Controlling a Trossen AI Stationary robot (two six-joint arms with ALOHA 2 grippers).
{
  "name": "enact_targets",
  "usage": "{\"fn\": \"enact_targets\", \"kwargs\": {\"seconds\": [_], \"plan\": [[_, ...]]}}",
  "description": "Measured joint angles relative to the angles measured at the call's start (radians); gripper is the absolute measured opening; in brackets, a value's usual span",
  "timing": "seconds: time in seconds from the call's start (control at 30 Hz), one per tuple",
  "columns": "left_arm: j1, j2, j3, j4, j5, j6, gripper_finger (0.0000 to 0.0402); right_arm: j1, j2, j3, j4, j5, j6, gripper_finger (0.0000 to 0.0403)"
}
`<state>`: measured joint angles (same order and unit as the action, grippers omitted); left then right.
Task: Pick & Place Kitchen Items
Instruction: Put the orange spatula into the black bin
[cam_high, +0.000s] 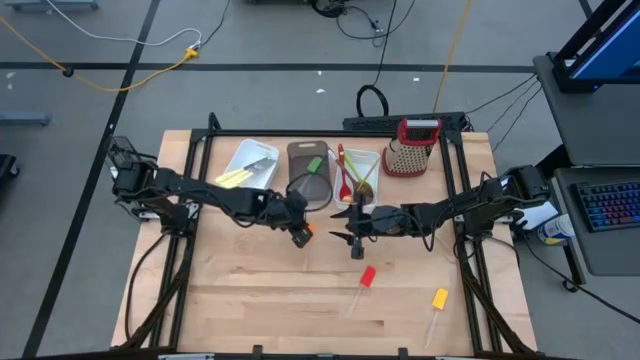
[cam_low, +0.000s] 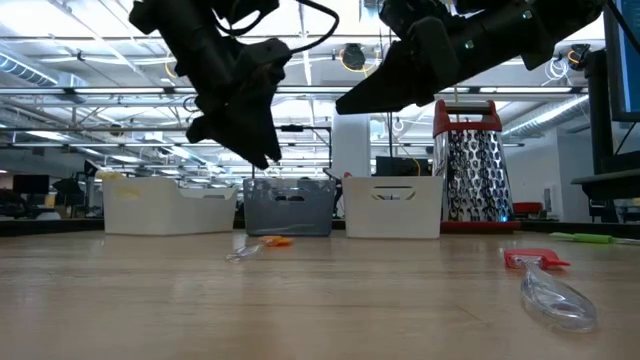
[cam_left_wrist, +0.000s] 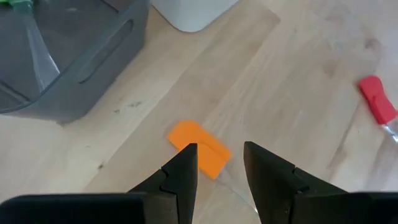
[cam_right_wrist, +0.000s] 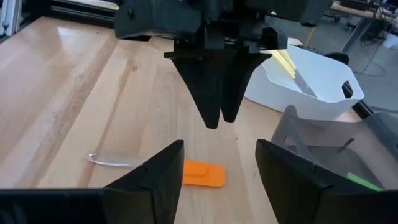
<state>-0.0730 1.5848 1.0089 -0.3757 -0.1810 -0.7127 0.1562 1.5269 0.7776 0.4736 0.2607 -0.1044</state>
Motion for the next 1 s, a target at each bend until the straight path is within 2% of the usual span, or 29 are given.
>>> {"fn": "enact_targets", "kwargs": {"seconds": [0.2,0.33,0.47,0.7,0.83,1.0], "plan": [[-0.007,0.0,0.0,-0.001,-0.037,-0.022,0.0134,0.0,0.0,0.0,0.0,0.0,-0.066,0.0192],[0.008,0.0,0.0,-0.007,-0.037,0.053,0.0134,0.0,0.0,0.0,-0.006,-0.001,-0.091,0.0192],[0.012,0.012,-0.004,-0.014,-0.03,0.053,0.0134,0.0,0.0,0.0,-0.01,-0.003,-0.129,0.0192],[0.037,0.099,-0.019,-0.017,0.045,0.018,0.0134,-0.001,0.0,0.0,-0.012,-0.004,-0.151,0.0192],[0.052,0.141,-0.019,0.044,0.079,0.004,0.0135,-0.001,0.0,0.0,-0.02,-0.004,-0.146,0.0192],[0.06,0.199,-0.019,0.103,0.111,-0.029,0.0163,-0.001,0.0,0.0,-0.032,-0.005,-0.145,0.0192]]}}
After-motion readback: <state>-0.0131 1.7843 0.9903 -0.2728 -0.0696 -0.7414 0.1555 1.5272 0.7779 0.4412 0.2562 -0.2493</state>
